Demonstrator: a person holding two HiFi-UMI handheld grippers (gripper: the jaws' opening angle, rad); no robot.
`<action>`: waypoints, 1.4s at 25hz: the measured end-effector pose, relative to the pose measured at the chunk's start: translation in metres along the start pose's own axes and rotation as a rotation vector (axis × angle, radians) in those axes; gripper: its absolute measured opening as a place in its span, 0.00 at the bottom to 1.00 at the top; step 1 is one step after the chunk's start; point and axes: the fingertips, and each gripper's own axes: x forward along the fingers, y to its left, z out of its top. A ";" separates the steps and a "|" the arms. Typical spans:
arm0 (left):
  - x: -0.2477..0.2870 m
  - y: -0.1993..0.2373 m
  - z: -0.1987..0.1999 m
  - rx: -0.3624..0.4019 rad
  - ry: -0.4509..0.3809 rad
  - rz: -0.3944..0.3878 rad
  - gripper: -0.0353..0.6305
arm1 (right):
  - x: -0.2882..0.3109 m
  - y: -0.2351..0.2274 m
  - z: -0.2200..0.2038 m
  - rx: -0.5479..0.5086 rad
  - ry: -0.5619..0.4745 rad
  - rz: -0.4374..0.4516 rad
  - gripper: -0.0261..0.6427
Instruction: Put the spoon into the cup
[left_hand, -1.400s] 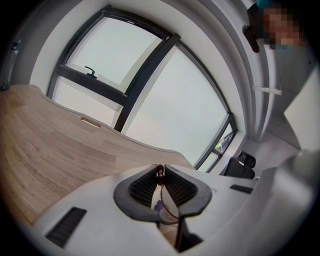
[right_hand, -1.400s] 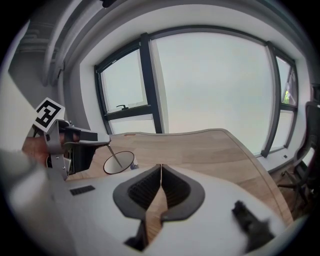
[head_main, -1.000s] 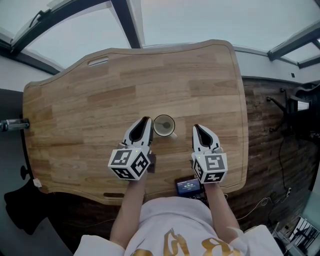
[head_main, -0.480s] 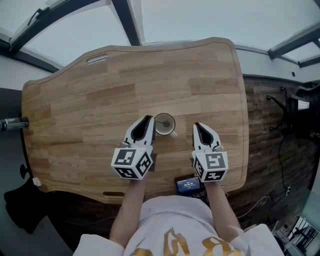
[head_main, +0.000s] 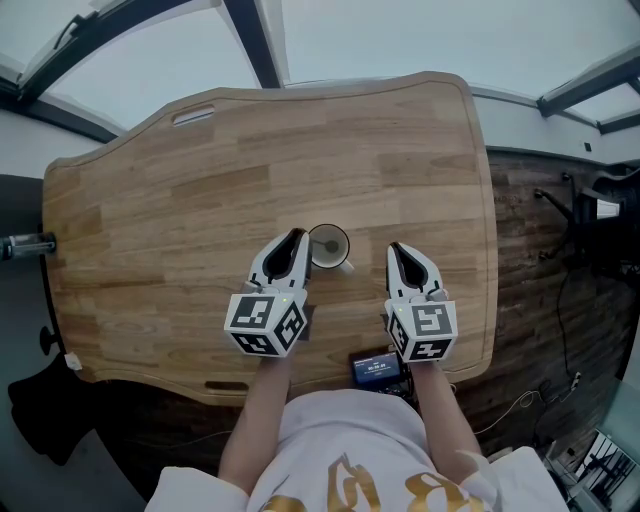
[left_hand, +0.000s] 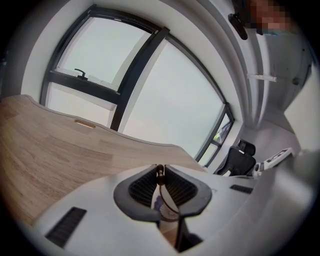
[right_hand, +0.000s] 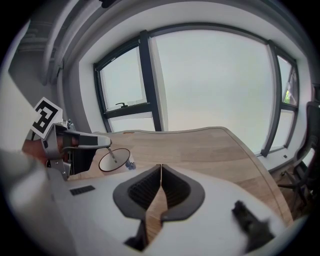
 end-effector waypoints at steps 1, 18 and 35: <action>0.000 0.000 0.000 0.004 0.000 0.001 0.14 | 0.000 0.000 0.000 0.000 0.000 0.000 0.09; -0.001 -0.001 0.005 0.038 -0.043 0.030 0.14 | -0.002 -0.004 0.000 0.004 -0.005 0.001 0.09; -0.024 -0.010 0.025 0.083 -0.114 0.052 0.14 | -0.027 0.002 0.012 -0.014 -0.056 -0.007 0.09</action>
